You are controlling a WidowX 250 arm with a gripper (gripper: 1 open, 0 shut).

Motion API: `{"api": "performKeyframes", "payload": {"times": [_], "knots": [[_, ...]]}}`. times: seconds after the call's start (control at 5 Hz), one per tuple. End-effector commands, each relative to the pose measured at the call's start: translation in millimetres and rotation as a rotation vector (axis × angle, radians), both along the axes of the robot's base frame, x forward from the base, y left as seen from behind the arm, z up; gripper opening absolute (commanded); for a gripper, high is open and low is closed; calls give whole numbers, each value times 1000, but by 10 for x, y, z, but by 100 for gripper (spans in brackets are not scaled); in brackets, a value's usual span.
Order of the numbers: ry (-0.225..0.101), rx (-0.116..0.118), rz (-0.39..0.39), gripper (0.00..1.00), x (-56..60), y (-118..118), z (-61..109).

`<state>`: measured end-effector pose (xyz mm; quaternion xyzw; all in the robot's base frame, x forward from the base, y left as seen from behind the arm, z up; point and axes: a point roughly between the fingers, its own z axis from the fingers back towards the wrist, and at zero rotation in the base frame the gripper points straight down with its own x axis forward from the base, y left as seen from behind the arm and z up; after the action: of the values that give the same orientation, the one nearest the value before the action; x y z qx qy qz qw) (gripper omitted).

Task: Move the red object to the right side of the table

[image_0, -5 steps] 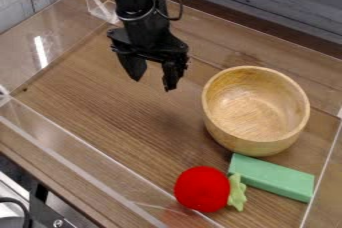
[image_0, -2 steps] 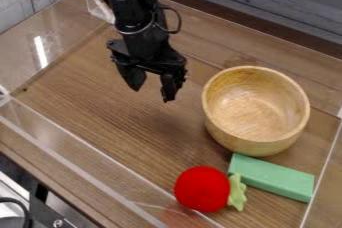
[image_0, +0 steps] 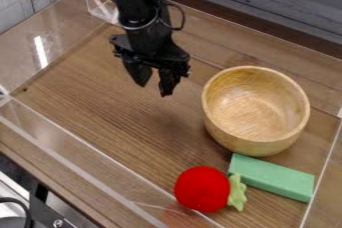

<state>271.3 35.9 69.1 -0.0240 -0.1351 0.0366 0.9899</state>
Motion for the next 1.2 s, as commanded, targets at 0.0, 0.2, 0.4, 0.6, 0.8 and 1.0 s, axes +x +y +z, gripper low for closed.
{"api": "performKeyframes", "payload": {"times": [0.0,0.2,0.4,0.6,0.8,1.0], "knots": [[-31,-5,-61,100,77,-78,97],[-33,-4,-108,100,76,-86,104],[-35,3,-142,100,88,-71,71],[-35,4,-151,100,78,40,186],[-39,2,-133,100,48,164,290],[-43,-11,-19,100,14,84,311]]}}
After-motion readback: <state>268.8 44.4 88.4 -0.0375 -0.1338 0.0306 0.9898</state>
